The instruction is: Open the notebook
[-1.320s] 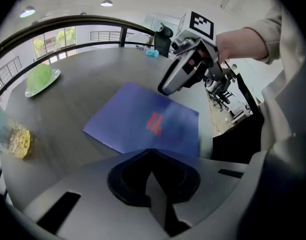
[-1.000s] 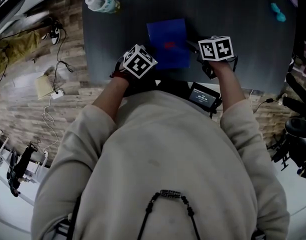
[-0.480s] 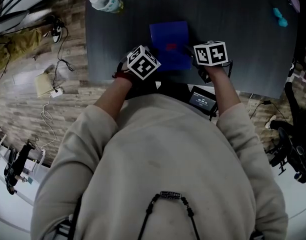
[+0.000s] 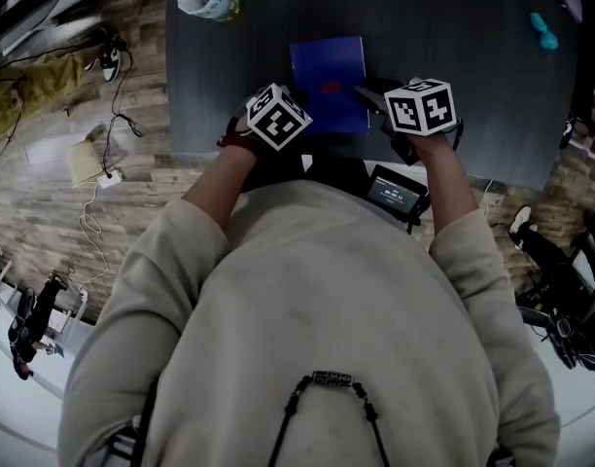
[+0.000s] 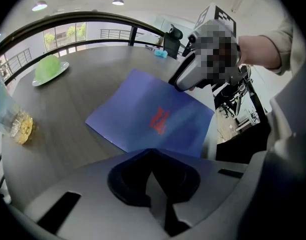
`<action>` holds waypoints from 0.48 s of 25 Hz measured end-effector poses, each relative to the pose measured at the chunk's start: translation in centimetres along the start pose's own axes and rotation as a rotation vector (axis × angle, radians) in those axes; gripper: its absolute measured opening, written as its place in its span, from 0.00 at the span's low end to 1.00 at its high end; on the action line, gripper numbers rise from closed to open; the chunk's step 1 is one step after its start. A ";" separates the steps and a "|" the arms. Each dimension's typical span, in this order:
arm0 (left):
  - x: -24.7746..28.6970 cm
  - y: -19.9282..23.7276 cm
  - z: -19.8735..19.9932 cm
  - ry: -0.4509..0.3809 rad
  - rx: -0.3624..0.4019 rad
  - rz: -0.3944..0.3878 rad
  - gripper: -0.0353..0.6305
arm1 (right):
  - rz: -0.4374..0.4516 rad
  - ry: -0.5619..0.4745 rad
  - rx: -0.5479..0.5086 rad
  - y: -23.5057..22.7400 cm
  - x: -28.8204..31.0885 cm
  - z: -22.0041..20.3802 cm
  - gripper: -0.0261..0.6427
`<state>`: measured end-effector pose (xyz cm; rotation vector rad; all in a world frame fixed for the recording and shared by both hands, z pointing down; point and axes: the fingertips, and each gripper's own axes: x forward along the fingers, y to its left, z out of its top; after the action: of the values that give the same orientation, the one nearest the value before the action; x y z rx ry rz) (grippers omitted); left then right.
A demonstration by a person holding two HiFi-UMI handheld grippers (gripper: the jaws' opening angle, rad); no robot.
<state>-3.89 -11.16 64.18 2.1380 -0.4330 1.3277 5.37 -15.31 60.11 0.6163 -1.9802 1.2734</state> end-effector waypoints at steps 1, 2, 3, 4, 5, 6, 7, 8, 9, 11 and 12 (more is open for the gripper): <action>0.0 0.0 0.0 0.000 0.001 0.001 0.06 | 0.016 -0.007 -0.007 0.6 -0.3 0.2 0.24; -0.1 0.0 0.0 0.000 0.003 0.002 0.06 | 0.032 -0.015 -0.013 1.2 -0.6 0.4 0.24; -0.2 0.1 0.1 -0.001 0.004 0.002 0.06 | 0.051 -0.022 -0.020 1.8 -0.8 0.7 0.24; -0.2 0.1 0.1 -0.001 0.004 0.002 0.06 | 0.069 -0.029 -0.026 2.4 -1.0 1.0 0.24; -0.3 0.2 0.2 -0.003 0.004 0.003 0.06 | 0.085 -0.036 -0.031 2.9 -1.2 1.3 0.24; -0.3 0.2 0.2 -0.004 0.003 0.004 0.06 | 0.099 -0.042 -0.037 3.4 -1.2 1.5 0.24; -0.4 0.2 0.2 -0.005 0.001 0.005 0.06 | 0.111 -0.045 -0.042 3.9 -1.2 1.7 0.24; -0.4 0.2 0.1 -0.006 -0.002 0.006 0.06 | 0.123 -0.046 -0.047 4.3 -1.2 1.8 0.24; -0.5 0.2 0.0 -0.007 -0.006 0.007 0.06 | 0.134 -0.046 -0.051 4.8 -1.1 1.9 0.24; -0.5 0.4 0.0 -0.012 -0.013 0.008 0.06 | 0.157 -0.047 -0.056 5.5 -1.0 2.2 0.24; -0.4 0.5 0.0 -0.014 -0.015 0.008 0.06 | 0.167 -0.050 -0.058 5.7 -1.0 2.3 0.24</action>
<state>-4.33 -11.55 63.94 2.1363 -0.4560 1.3102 1.33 -15.14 55.41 0.4667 -2.1386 1.3050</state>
